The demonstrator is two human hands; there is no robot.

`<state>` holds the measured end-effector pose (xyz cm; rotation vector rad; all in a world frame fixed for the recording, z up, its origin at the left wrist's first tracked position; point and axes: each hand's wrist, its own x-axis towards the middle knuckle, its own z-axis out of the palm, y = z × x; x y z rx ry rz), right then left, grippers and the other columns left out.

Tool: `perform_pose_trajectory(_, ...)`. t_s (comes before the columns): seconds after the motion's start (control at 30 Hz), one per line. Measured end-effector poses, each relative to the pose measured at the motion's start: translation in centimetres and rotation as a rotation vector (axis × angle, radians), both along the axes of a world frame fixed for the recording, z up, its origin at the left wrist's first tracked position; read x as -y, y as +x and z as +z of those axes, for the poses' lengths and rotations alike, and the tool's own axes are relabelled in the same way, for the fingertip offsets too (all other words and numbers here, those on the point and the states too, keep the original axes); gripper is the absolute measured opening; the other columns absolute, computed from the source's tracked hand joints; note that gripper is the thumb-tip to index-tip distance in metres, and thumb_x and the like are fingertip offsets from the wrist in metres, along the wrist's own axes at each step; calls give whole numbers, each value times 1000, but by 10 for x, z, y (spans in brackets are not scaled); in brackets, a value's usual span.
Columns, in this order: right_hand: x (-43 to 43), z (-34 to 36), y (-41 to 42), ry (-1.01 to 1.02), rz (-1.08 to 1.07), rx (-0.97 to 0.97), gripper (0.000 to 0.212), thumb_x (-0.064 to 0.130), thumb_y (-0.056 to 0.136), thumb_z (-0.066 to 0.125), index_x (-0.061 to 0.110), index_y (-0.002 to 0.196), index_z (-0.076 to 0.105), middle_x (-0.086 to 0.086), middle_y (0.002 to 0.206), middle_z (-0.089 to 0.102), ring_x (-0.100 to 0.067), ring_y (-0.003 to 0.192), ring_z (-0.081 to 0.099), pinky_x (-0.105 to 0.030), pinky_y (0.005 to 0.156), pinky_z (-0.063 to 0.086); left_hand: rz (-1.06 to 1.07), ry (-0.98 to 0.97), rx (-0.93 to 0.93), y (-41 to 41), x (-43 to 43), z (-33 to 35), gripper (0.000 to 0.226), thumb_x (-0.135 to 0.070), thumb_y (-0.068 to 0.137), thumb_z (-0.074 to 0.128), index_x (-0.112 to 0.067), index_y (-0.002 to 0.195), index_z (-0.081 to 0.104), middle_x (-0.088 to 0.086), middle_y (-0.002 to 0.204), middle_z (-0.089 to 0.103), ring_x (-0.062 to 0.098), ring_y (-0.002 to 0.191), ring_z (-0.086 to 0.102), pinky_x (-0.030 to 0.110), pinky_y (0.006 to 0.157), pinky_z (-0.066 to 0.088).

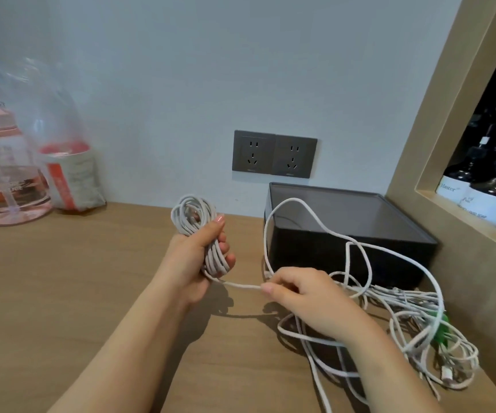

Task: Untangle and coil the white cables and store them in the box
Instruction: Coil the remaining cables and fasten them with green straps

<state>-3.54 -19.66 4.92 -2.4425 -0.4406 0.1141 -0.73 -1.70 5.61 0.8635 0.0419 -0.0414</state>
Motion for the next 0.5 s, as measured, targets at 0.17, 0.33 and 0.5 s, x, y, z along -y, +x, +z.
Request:
perform_pose_trajectory(0.17,22,10,1,36,-94,27,26,48,87,53,28,77,65,1,80,66,-12,78,61,-32,77,51,-57,66,27,-7,0,4,16,1,89,51,-12,79,51,-1,48,38,7,35,36,17,34,35)
perform_pose_trajectory(0.33,31,11,-1,-39,-62,-30,10,36,90,57,32,84,65,9,86,61,-6,83,58,-22,76,49,-78,643,137,-9,4,-3,24,2,80,66,-3,103,59,1,48,44,13,42,42,25,46,43)
perform_pose_trajectory(0.5,26,16,0,-136,-192,215,10,39,88,59,29,90,63,12,84,55,-4,81,53,-17,71,45,-165,888,192,-14,11,-3,33,-10,73,78,-14,103,64,-7,59,54,3,50,53,24,55,51)
